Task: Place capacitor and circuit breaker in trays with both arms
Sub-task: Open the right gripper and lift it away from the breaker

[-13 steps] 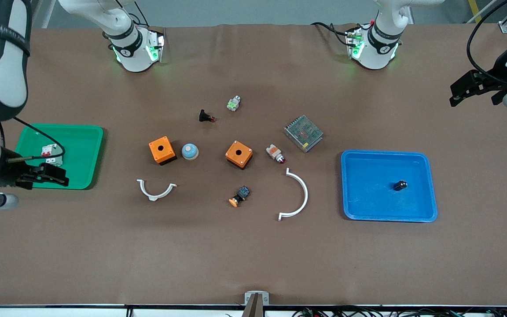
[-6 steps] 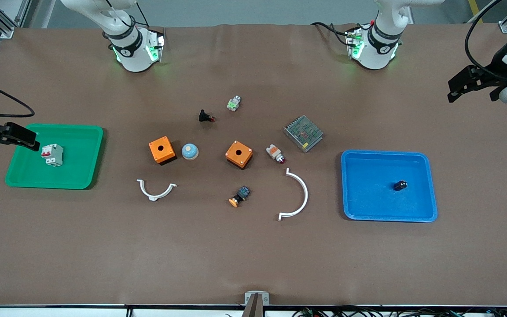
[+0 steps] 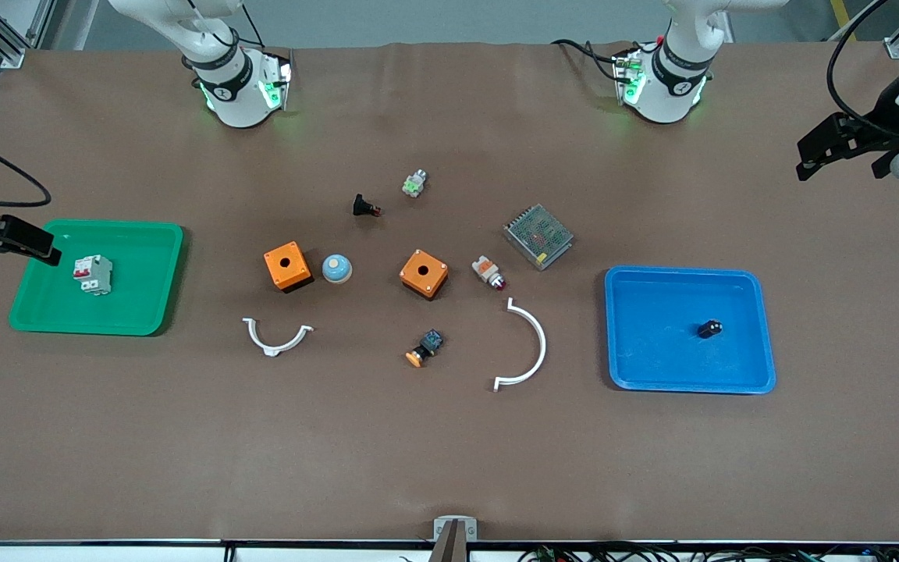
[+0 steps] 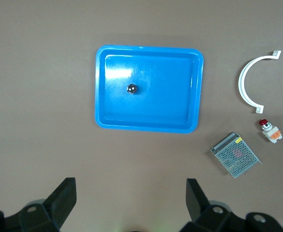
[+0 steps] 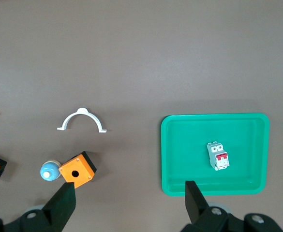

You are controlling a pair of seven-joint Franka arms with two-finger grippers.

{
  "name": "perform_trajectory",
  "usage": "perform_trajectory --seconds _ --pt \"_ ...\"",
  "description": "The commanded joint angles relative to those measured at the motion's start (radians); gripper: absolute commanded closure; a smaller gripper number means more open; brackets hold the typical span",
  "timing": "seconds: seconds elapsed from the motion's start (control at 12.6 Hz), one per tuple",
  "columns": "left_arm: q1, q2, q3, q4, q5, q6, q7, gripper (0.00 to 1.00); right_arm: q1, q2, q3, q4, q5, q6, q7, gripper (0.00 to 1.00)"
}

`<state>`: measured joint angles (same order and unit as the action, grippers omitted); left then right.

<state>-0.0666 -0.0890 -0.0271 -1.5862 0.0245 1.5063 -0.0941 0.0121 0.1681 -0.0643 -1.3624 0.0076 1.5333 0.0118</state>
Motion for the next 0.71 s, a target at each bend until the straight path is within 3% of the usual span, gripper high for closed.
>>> perform_trajectory --seconds 0.0,0.63 --pt "-0.002 -0.003 -0.004 0.011 0.021 -0.014 0.004 0.0 -0.012 -0.085 0.023 -0.085 0.015 0.03 0.013 0.0" --pt "-0.002 0.002 -0.004 0.011 0.02 -0.02 0.005 0.0 -0.012 -0.131 0.024 -0.133 0.009 0.031 -0.01 0.0"
